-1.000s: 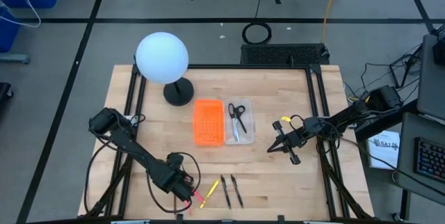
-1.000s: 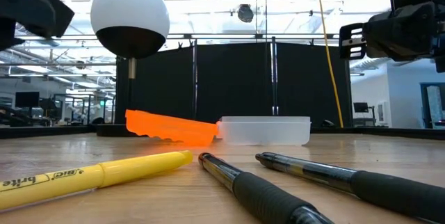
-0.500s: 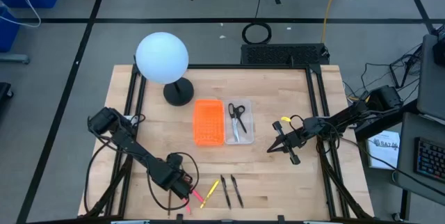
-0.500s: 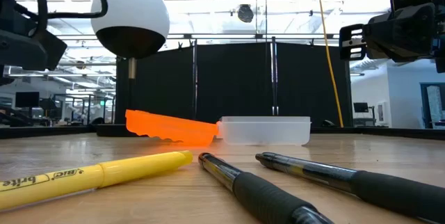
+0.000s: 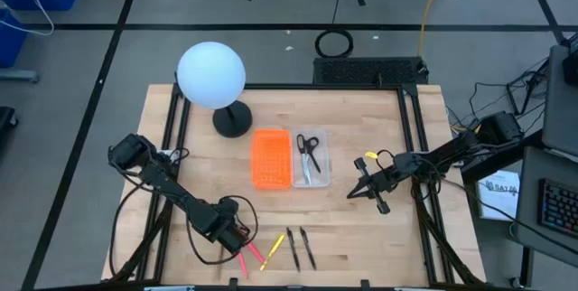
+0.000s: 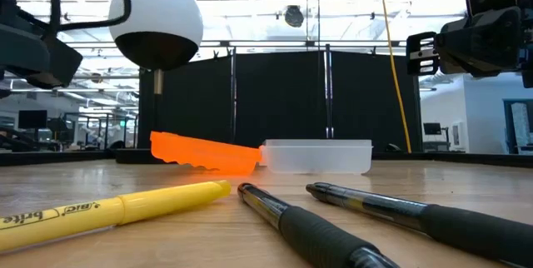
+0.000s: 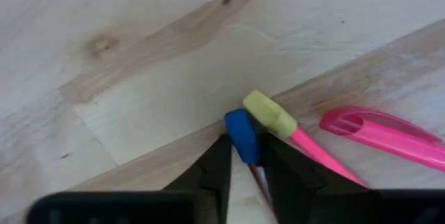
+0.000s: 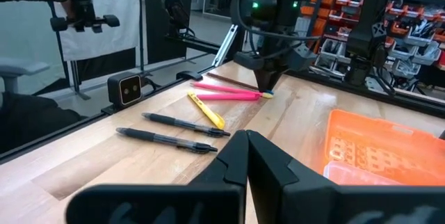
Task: Pick & place school supplies into a supply box
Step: Put the brown pencil into the orange supply box
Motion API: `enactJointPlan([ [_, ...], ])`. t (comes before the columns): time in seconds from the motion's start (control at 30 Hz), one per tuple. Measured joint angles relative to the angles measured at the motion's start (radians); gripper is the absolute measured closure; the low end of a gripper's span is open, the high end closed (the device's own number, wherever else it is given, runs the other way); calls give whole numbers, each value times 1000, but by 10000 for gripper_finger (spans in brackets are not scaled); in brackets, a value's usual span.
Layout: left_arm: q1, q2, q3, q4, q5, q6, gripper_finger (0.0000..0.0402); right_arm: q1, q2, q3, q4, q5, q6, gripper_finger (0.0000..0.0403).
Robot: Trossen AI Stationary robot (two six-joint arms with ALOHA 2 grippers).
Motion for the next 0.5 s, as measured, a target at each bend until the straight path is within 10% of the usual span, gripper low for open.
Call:
enactJointPlan([
  [0.5,56,-259,-6,-86,15,-38,381,0,0,0,-15,0,-38,403],
])
